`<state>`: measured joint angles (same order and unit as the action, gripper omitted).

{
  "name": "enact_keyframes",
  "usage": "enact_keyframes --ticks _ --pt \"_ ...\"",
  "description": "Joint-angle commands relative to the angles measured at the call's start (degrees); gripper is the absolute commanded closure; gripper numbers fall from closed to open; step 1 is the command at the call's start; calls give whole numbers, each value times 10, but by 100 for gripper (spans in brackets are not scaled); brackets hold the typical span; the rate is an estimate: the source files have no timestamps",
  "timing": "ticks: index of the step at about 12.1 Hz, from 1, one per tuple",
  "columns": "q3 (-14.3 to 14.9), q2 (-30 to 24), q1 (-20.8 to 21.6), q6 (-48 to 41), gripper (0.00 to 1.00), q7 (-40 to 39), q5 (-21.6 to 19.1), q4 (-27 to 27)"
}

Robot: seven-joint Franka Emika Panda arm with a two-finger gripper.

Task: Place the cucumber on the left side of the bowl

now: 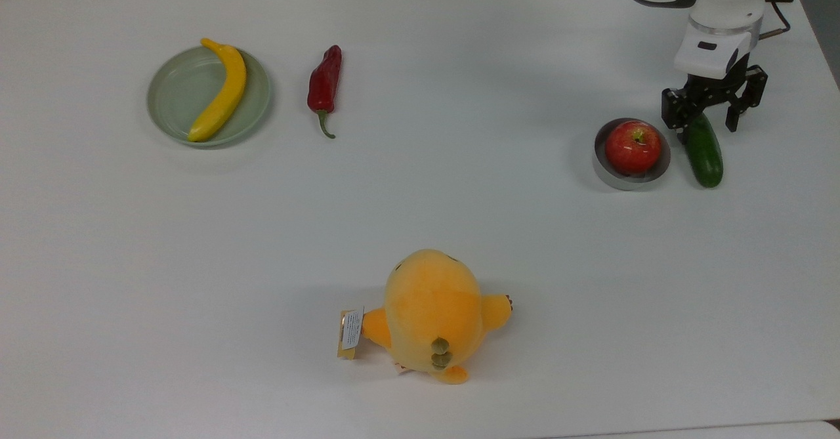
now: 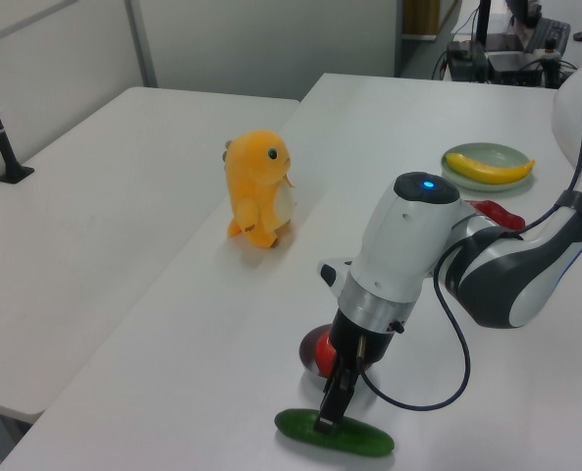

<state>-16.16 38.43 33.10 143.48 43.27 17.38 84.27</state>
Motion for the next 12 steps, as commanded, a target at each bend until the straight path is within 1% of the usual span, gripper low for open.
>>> enact_keyframes --ticks 1,2,3,5,6,7,9,10,11,12 --pt "4 -31 1 0 15 3 6 -4" --pt "4 -48 -2 -24 0 3 8 -3" --pt "4 -70 -1 -55 0 3 8 -4" --pt "4 -112 3 -83 0 2 11 -9" --pt "4 -151 -1 -119 0 1 11 -4" --pt "13 -210 -1 -208 0 -16 9 6" --pt "50 -278 -7 -349 0 -66 -5 17" --pt "53 -302 -30 -384 0 -84 -9 39" --pt "57 -331 -65 -430 0 -112 -19 68" --pt "80 -355 -85 -436 0 -161 -37 102"
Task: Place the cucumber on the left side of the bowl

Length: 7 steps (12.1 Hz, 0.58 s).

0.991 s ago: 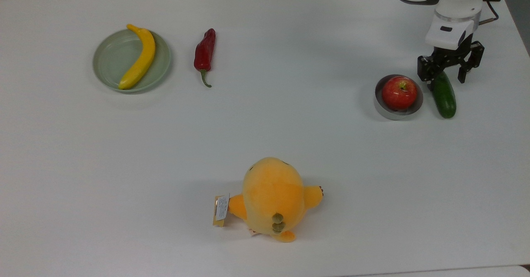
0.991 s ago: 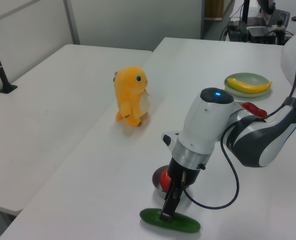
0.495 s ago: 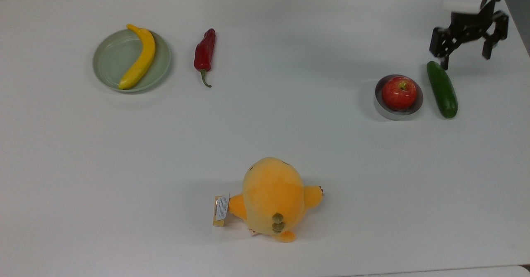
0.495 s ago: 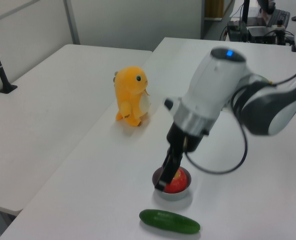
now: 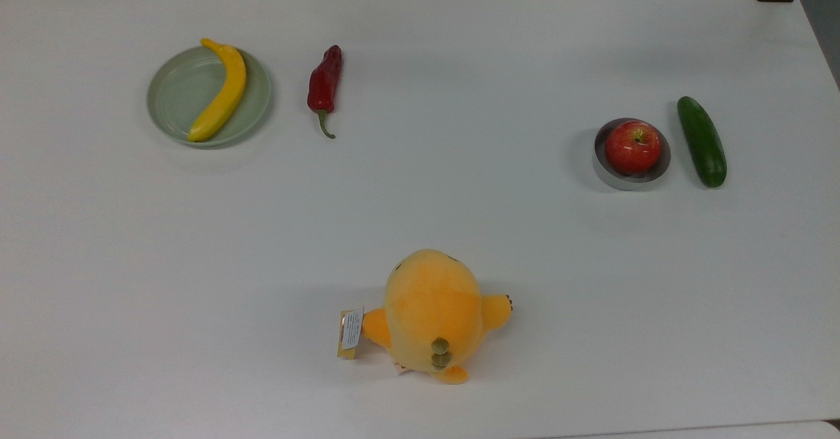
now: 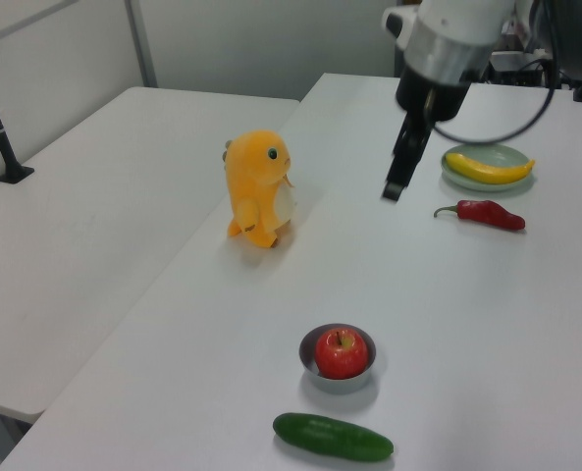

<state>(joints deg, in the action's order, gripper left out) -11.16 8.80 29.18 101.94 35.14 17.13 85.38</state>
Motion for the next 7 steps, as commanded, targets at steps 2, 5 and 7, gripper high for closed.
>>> enact_keyframes --ticks 2,5,7 --pt "99 -85 -67 -24 0 -173 -83 116" --pt "162 -65 -127 48 0 -254 -188 133" --pt "163 -67 -149 89 0 -253 -203 174"
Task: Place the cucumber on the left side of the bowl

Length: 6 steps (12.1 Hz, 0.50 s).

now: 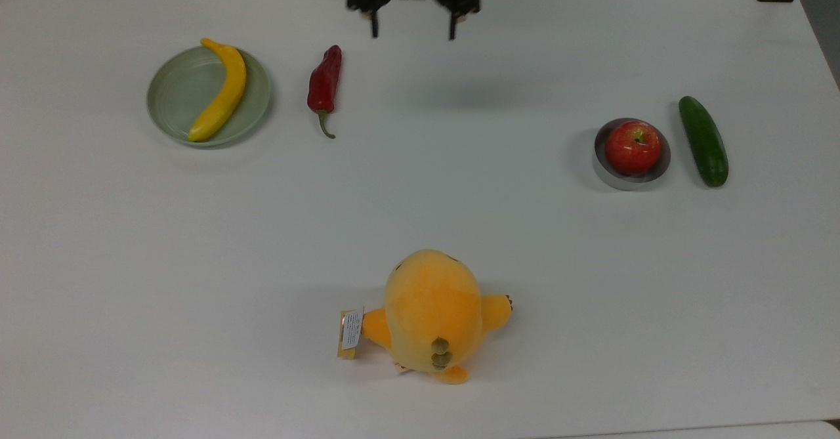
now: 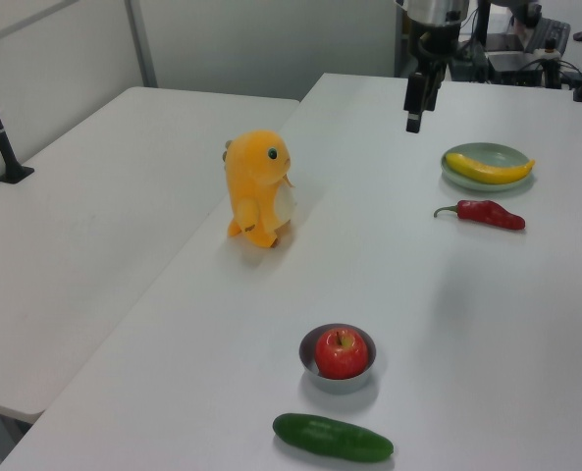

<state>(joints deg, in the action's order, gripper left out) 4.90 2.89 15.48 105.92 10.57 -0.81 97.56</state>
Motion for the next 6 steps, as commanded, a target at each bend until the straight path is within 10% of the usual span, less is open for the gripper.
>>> enact_keyframes --ticks 1,6 --pt "2 -3 -16 48 0 -13 -20 54" --pt "2 -13 -24 37 0 -26 2 54"
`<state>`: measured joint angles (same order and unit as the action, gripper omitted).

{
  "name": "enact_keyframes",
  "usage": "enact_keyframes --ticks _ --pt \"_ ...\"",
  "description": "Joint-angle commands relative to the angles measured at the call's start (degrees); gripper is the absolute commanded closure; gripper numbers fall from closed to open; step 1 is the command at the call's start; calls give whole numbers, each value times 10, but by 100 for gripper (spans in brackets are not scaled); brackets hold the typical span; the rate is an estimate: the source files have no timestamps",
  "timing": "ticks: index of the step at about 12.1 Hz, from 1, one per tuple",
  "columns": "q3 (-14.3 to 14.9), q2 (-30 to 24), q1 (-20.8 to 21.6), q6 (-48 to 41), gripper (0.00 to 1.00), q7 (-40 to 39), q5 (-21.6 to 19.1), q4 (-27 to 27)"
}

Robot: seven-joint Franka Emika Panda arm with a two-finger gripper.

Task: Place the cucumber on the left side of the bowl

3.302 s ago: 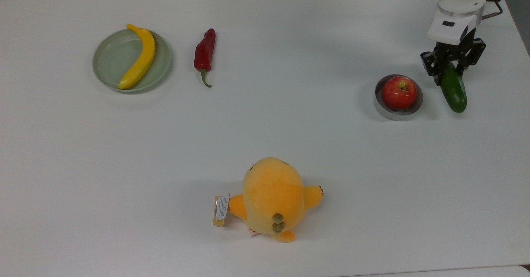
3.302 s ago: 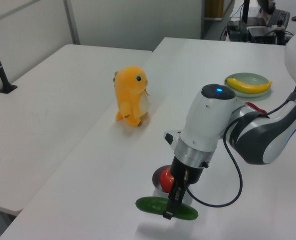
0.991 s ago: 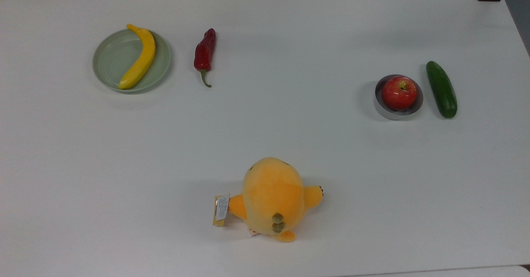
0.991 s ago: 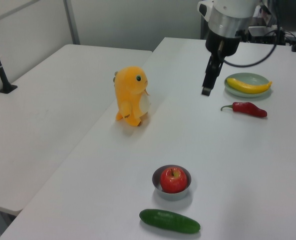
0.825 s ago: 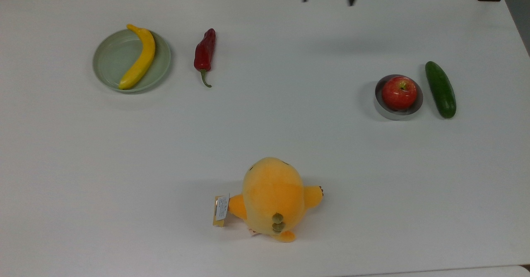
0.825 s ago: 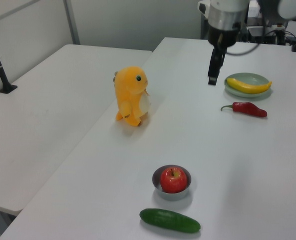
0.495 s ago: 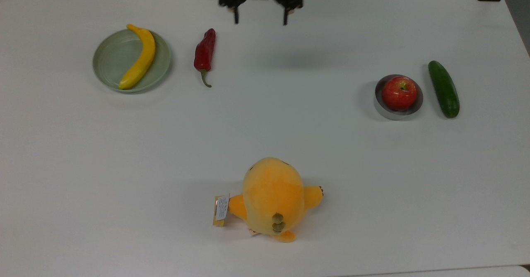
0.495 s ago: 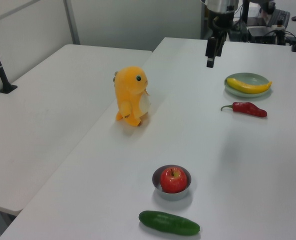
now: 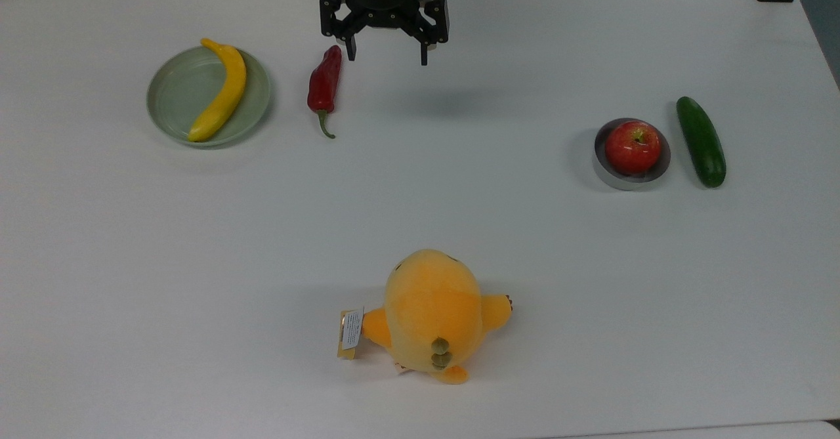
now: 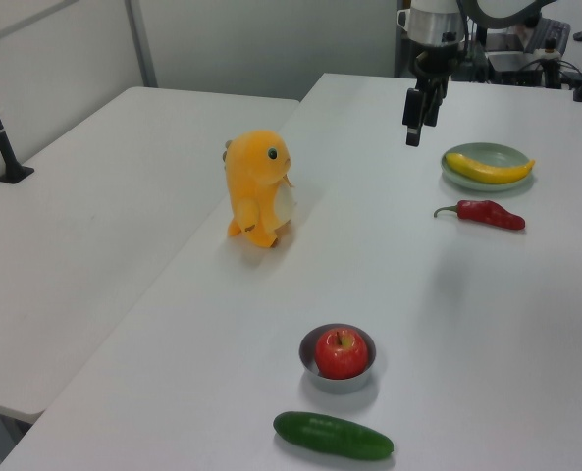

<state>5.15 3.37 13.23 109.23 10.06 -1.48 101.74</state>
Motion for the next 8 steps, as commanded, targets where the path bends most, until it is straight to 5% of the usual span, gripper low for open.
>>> enact_keyframes --ticks 1,8 --pt "-1 -18 -3 7 0 -23 8 13" --pt "-32 -14 -37 5 0 -27 1 11"
